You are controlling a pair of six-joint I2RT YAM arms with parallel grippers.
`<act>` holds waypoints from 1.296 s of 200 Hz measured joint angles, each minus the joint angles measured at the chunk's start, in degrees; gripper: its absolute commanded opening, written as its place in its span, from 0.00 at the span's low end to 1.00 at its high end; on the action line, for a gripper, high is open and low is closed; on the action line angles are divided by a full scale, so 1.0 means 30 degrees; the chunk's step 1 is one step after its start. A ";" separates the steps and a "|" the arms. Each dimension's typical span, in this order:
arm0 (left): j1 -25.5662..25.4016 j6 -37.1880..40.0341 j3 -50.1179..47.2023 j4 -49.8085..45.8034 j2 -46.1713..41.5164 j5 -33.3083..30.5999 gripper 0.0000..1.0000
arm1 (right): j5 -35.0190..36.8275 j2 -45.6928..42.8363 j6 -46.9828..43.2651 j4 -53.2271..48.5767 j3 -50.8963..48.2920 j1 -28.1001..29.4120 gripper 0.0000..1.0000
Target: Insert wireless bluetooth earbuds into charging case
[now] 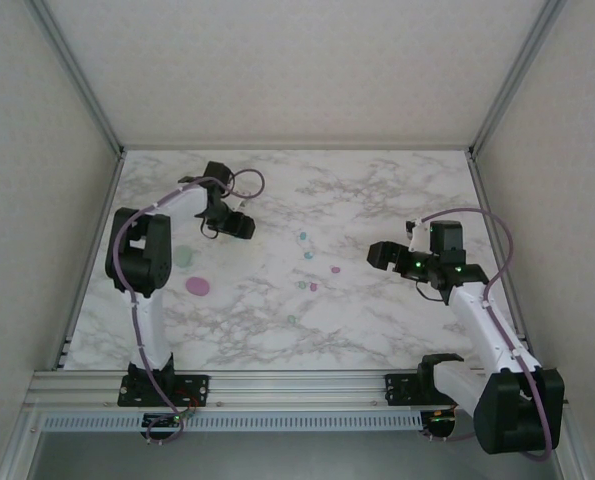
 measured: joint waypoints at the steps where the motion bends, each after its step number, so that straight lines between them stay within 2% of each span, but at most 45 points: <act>1: 0.0000 0.0029 0.0007 -0.0022 0.0000 -0.0029 0.66 | 0.0000 0.0000 0.0007 -0.0007 0.0000 0.0000 0.93; 109: -0.1020 0.1086 -0.0226 -0.0233 0.0073 -0.2273 0.56 | 0.0131 0.0532 0.0153 -0.0342 0.0102 0.0175 0.94; 192: -0.1122 0.1209 -0.0226 0.0590 0.0080 -0.2900 0.57 | 0.0146 0.0729 0.0270 -0.0474 0.0175 0.0262 0.94; 215: -0.1180 0.1253 -0.0219 0.0714 0.0102 -0.2900 0.49 | 0.0153 0.0750 0.0277 -0.0546 0.0175 0.0342 0.95; 229: -0.1268 0.1297 -0.0219 0.0823 0.0109 -0.2914 0.39 | 0.0146 0.0765 0.0277 -0.0568 0.0175 0.0372 0.95; 259: -0.1566 0.1275 -0.0335 0.1304 0.0095 -0.3009 0.34 | 0.0146 0.0969 0.0277 -0.0699 0.0204 0.0386 0.95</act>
